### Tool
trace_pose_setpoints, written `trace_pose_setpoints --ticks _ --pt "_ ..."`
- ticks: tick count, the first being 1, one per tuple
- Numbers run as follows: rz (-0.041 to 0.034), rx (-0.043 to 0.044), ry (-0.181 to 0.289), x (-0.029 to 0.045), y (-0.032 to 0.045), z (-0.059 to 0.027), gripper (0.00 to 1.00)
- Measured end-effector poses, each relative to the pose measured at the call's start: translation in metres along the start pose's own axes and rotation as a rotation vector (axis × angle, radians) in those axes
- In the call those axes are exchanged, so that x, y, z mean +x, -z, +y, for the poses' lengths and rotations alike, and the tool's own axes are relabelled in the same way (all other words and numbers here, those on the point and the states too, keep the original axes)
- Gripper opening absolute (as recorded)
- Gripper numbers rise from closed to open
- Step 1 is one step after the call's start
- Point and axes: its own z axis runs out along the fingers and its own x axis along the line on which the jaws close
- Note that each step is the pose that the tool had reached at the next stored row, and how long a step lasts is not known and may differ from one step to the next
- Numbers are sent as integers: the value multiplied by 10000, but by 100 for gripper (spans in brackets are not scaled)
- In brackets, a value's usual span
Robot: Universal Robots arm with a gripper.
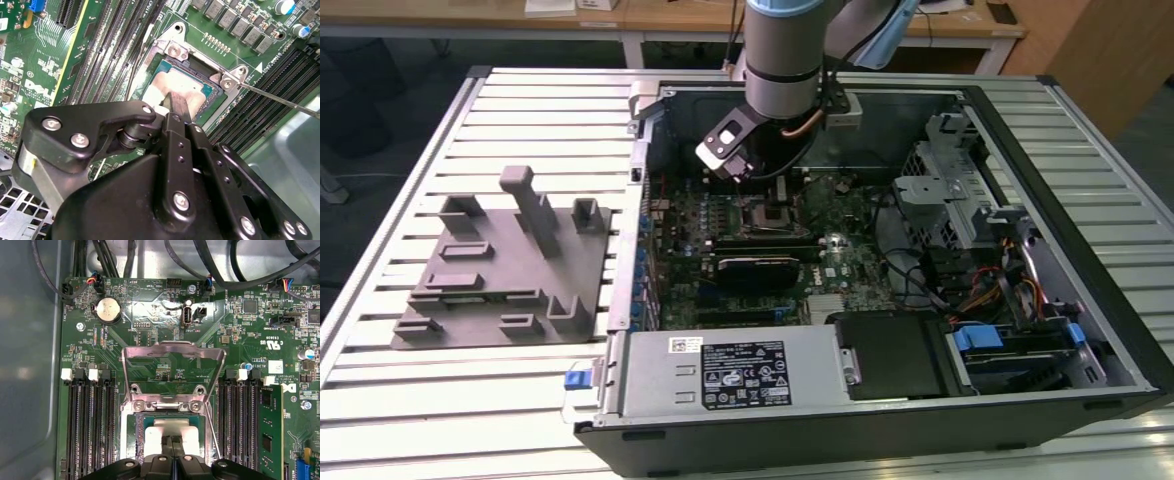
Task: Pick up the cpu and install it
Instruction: 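Place the cpu into insertion slot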
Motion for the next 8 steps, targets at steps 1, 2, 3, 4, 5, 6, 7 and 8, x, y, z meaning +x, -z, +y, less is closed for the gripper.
trace_pose_setpoints --ticks 1,2,3,4,5,6,7,8 --pt "5 0 0 0 0 0 11" --pt "22 0 -1 -1 1 0 11" --pt "49 1 -1 -1 1 0 11" --pt "75 0 -2 -1 1 0 11" --pt "106 0 -3 0 0 0 11" --pt "139 -1 -4 0 0 1 11" --pt "177 0 -6 0 0 0 11" --pt "213 1 -8 0 0 0 11"
